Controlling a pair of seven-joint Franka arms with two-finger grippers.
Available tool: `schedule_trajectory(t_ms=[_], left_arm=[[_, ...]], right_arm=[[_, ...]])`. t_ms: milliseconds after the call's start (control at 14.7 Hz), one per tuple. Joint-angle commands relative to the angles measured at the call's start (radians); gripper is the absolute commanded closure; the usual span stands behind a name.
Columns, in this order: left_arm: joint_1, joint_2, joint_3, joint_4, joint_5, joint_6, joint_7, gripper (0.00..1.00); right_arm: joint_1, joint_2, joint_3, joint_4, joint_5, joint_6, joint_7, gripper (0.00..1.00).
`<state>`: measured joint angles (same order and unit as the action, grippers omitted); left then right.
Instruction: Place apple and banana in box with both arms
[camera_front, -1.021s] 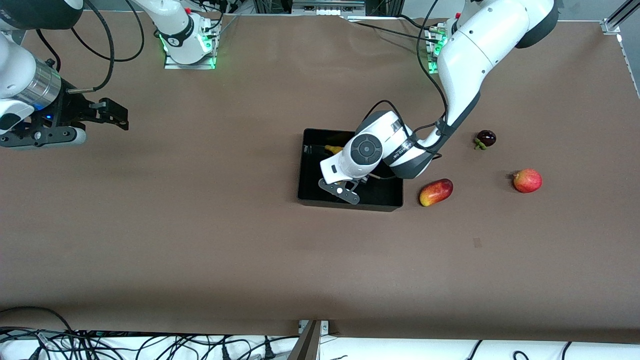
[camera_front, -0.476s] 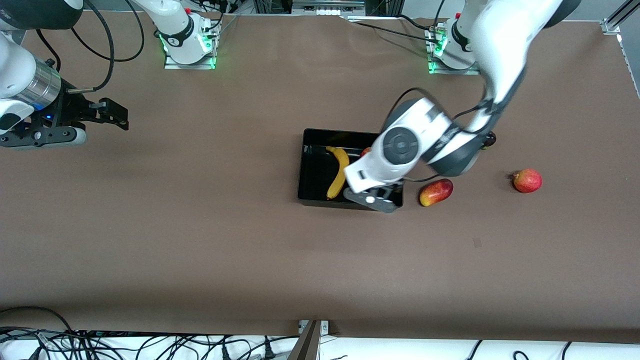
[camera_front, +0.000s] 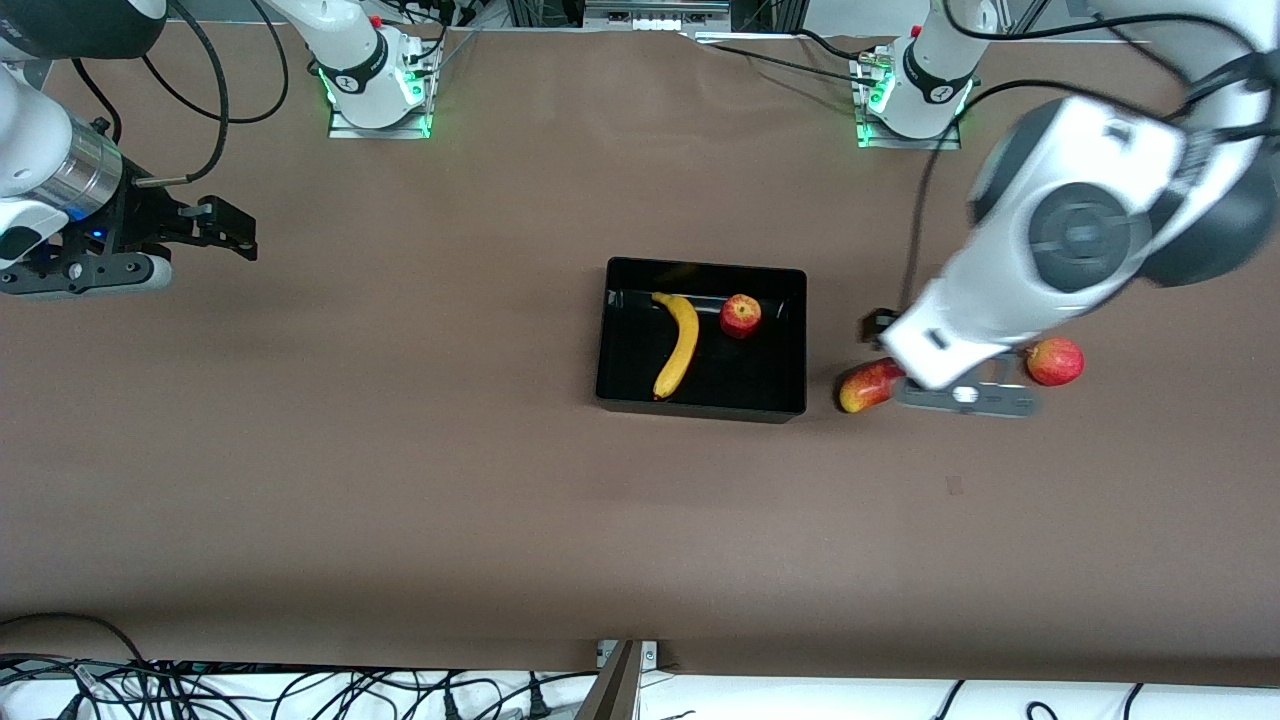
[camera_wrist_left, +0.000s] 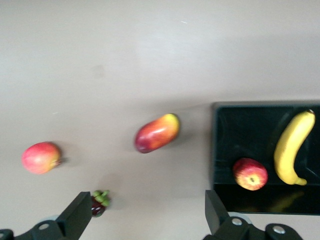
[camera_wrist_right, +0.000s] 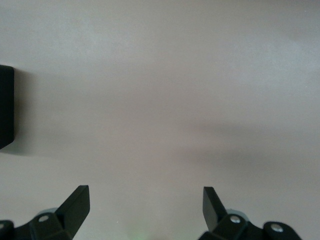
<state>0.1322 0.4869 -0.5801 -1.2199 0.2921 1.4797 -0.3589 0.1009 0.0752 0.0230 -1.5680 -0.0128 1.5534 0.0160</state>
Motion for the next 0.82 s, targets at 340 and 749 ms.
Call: schedule_trajectory(t_ms=[340,749], left_arm=[[-0.137,-0.372,0.434,-0.301,-0.188,0.094,0.188,0.00],[-0.207,-0.531,0.572,-0.518,-0.318,0.246,0.190,0.00]], right_arm=[[-0.006,0.001,0.005,0.013,0.004,-0.003,0.006,0.00],[-0.006,0.001,0.005,0.011,0.004,-0.003,0.006,0.00]])
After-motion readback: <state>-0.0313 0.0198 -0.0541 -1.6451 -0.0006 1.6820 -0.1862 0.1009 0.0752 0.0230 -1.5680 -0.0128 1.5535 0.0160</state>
